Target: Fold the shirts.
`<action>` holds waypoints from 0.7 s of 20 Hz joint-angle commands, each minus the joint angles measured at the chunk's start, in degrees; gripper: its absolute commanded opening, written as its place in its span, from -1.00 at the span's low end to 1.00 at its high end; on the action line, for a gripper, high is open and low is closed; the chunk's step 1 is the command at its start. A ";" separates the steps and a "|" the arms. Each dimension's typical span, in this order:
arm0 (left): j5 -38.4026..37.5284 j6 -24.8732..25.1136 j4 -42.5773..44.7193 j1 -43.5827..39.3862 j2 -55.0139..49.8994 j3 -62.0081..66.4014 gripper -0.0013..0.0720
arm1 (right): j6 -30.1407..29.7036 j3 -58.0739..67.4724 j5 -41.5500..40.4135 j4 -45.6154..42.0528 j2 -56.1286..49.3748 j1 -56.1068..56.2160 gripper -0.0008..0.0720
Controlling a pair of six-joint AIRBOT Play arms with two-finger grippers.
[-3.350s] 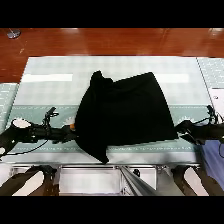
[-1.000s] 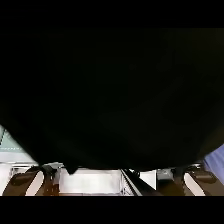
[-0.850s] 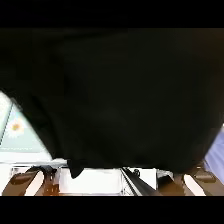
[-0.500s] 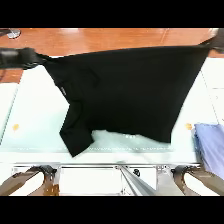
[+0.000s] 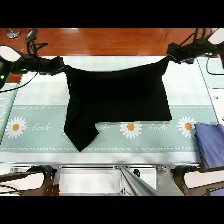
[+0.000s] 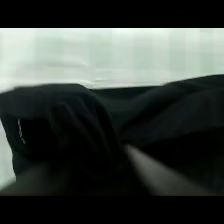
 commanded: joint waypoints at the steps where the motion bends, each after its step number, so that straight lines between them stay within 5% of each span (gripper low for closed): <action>1: -11.76 -0.70 4.57 1.95 -1.51 2.47 0.95 | -2.01 4.28 4.35 10.51 -4.81 -3.80 0.73; 5: -34.86 -3.37 21.46 8.85 1.16 0.79 0.95 | -6.82 3.50 23.26 2.49 -2.49 -13.22 0.72; 8: -28.79 -3.45 19.93 11.76 11.43 -16.81 0.95 | -10.62 -10.14 23.02 4.09 4.09 -17.40 0.72; 14: -14.80 6.47 0.76 11.80 29.35 -48.06 0.95 | -17.94 -41.72 9.20 16.17 22.45 -17.75 0.72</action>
